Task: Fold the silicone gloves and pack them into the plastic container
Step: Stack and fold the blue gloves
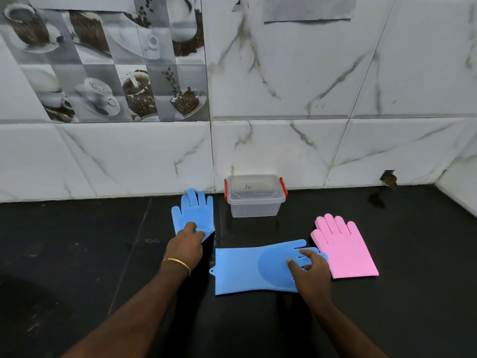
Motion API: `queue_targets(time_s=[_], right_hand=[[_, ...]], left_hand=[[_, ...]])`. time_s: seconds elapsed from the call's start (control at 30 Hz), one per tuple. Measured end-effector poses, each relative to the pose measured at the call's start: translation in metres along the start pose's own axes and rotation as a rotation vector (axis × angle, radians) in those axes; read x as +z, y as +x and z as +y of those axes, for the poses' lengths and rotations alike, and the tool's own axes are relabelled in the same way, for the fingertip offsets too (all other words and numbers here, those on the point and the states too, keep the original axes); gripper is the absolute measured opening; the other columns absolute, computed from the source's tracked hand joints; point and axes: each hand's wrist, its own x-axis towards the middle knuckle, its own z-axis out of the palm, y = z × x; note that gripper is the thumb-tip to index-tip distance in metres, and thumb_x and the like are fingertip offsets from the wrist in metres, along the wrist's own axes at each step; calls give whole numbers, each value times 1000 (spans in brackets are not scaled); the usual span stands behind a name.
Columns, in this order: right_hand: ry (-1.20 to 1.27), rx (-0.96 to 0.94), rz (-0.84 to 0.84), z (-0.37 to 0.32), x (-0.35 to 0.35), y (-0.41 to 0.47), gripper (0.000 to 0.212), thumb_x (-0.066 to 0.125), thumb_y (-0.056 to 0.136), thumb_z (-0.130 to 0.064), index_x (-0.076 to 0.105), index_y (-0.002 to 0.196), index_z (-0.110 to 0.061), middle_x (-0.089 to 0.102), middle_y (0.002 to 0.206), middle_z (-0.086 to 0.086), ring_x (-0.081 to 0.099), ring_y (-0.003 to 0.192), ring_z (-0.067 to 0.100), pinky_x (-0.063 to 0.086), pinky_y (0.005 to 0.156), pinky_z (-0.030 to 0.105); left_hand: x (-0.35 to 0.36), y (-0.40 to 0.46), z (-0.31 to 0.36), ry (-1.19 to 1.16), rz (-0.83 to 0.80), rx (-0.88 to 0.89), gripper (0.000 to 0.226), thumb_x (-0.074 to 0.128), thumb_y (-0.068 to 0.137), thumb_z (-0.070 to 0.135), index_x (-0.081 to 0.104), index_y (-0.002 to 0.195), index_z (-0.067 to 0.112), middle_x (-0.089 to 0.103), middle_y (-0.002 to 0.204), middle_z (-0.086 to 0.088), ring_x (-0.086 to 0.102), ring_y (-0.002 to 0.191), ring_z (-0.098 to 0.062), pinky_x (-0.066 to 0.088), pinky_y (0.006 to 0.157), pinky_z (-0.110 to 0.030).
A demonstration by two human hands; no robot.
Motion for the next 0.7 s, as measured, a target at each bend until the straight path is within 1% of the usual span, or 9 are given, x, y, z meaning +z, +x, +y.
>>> queue_targets(time_s=[0.07, 0.13, 0.2, 0.3, 0.33, 0.4, 0.47, 0.57, 0.7], right_hand=[[50, 3, -37, -3, 4, -4, 46, 78, 85, -22, 60, 126, -13, 59, 128, 8, 60, 107, 23, 52, 87, 33], [88, 11, -88, -5, 9, -11, 46, 78, 85, -22, 59, 127, -15, 59, 128, 5, 61, 103, 21, 49, 83, 27], [96, 18, -139, -7, 15, -18, 48, 78, 85, -22, 59, 128, -17, 56, 126, 0, 63, 93, 17, 48, 80, 24], [110, 31, -232, -15, 26, -27, 46, 77, 86, -23, 57, 127, -21, 54, 123, -4, 60, 90, 9, 47, 81, 20], [121, 31, -266, -18, 29, -30, 42, 77, 86, -23, 57, 124, -24, 56, 121, -5, 59, 92, 7, 45, 80, 18], [129, 8, -346, -28, 34, -36, 33, 75, 87, -23, 57, 114, -30, 62, 116, -8, 59, 97, 4, 44, 77, 12], [121, -41, -426, -41, 39, -44, 27, 75, 87, -23, 59, 105, -34, 66, 111, -11, 62, 99, 3, 46, 77, 10], [157, -104, -533, -68, 46, -54, 24, 77, 85, -25, 64, 102, -35, 69, 103, -12, 66, 92, -1, 52, 81, 13], [250, -243, -730, -117, 58, -64, 39, 75, 87, -20, 63, 123, -27, 67, 119, -7, 66, 83, -7, 51, 79, 11]], left_hand=[[-10, 9, -1, -46, -44, 27, 42, 56, 89, 19, 51, 131, 16, 39, 134, -8, 61, 97, -27, 55, 81, -37], [-24, 25, -6, -20, -78, 62, 55, 60, 86, 7, 43, 137, 15, 31, 141, -10, 60, 102, -29, 53, 89, -39], [-44, 43, -9, -11, -132, 77, 57, 57, 85, 2, 42, 138, 19, 34, 139, -11, 57, 100, -30, 50, 91, -40], [-84, 68, -9, -18, -91, 88, 26, 54, 85, 20, 56, 110, 14, 54, 107, -15, 51, 81, -26, 42, 69, -36], [-97, 77, -9, -2, -85, 77, 21, 55, 83, 16, 59, 103, 11, 56, 105, -16, 51, 81, -27, 41, 69, -34], [-124, 89, -4, -22, -105, 37, 23, 55, 80, 2, 67, 99, 10, 57, 115, -18, 55, 92, -31, 45, 81, -32], [-152, 97, 5, 23, -80, 57, 32, 54, 82, -3, 69, 107, 9, 57, 124, -18, 57, 109, -34, 45, 94, -33], [-193, 106, 25, 124, -16, 103, 41, 56, 84, -3, 61, 124, 5, 57, 129, -18, 55, 120, -31, 45, 101, -34], [-239, 103, 59, 131, -4, 146, 40, 53, 86, 0, 56, 126, -2, 59, 125, -21, 57, 116, -33, 48, 99, -37]])
